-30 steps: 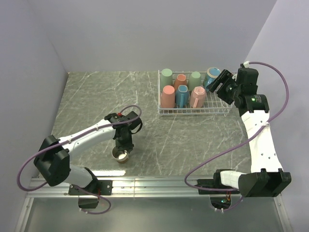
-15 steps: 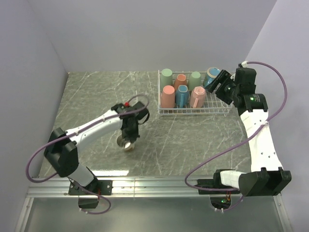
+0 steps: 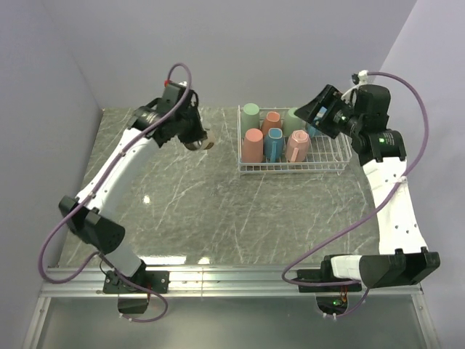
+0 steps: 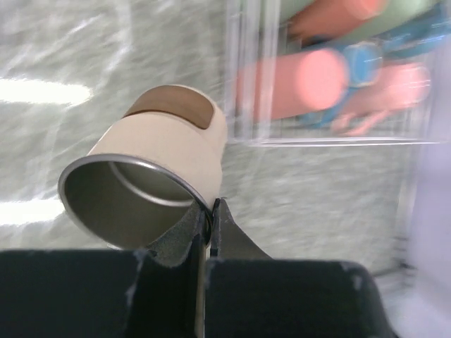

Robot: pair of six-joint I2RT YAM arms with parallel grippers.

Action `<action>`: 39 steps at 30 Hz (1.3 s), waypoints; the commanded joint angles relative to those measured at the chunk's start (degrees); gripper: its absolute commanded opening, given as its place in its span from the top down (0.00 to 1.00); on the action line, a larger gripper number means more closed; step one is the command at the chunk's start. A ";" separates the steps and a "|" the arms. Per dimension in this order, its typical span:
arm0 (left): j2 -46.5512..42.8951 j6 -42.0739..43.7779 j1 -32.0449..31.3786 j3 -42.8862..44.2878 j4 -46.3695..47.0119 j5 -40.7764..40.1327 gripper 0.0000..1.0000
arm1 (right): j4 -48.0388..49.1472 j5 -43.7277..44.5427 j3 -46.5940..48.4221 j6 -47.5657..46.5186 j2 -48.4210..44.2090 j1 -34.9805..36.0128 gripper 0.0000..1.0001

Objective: Load the cups into the dish rack

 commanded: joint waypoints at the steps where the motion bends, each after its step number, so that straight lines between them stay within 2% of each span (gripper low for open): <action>1: -7.85 -1.71 2.79 -5.86 17.00 15.05 1.00 | 11.28 -21.85 -3.73 6.75 2.04 -0.02 0.17; 2: -9.34 -2.77 4.27 -8.14 20.78 17.62 1.00 | 18.44 -25.06 -5.66 9.47 2.22 -0.02 0.16; 3: -11.96 -5.13 4.90 -12.52 28.73 20.08 1.00 | 22.95 -28.57 -10.12 12.55 2.57 0.07 0.14; 4: -13.12 -6.54 5.51 -14.65 32.29 22.89 1.00 | 27.78 -31.13 -12.60 19.80 2.58 0.25 0.13; 5: -14.09 -8.03 6.91 -16.93 35.81 28.05 1.00 | 38.71 -34.90 -15.24 23.96 2.40 0.68 0.12; 6: -15.75 -11.36 7.71 -21.13 43.85 31.24 1.00 | 43.52 -36.16 -19.70 30.70 2.40 0.95 0.12; 8: -17.17 -15.06 9.55 -25.02 51.54 37.82 1.00 | 50.48 -37.66 -21.76 33.83 3.10 2.00 0.11; 13: -19.11 -27.19 11.76 -34.34 72.61 45.32 1.00 | 47.61 -37.05 -19.13 31.74 5.30 4.64 0.10; 15: -18.94 -31.40 12.28 -36.89 76.69 46.47 1.00 | 49.88 -37.22 -18.95 33.65 6.18 5.87 0.09; 20: -18.67 -35.82 12.73 -39.63 84.34 46.83 1.00 | 58.84 -37.22 -20.18 38.76 7.76 8.07 0.04; 25: -17.88 -39.95 12.81 -41.04 89.72 47.96 1.00 | 58.95 -35.64 -19.14 37.46 9.16 10.00 0.01; 28: -17.26 -39.52 12.81 -40.42 88.85 48.76 1.00 | 55.35 -35.64 -15.97 33.85 11.10 10.70 0.01; 34: -17.53 -38.37 12.73 -40.69 86.57 49.20 1.00 | 57.01 -35.64 -13.51 34.90 13.65 11.32 0.00; 39: -17.70 -38.46 12.73 -41.65 86.82 49.20 1.00 | 52.88 -35.46 -10.08 31.38 14.35 13.25 0.00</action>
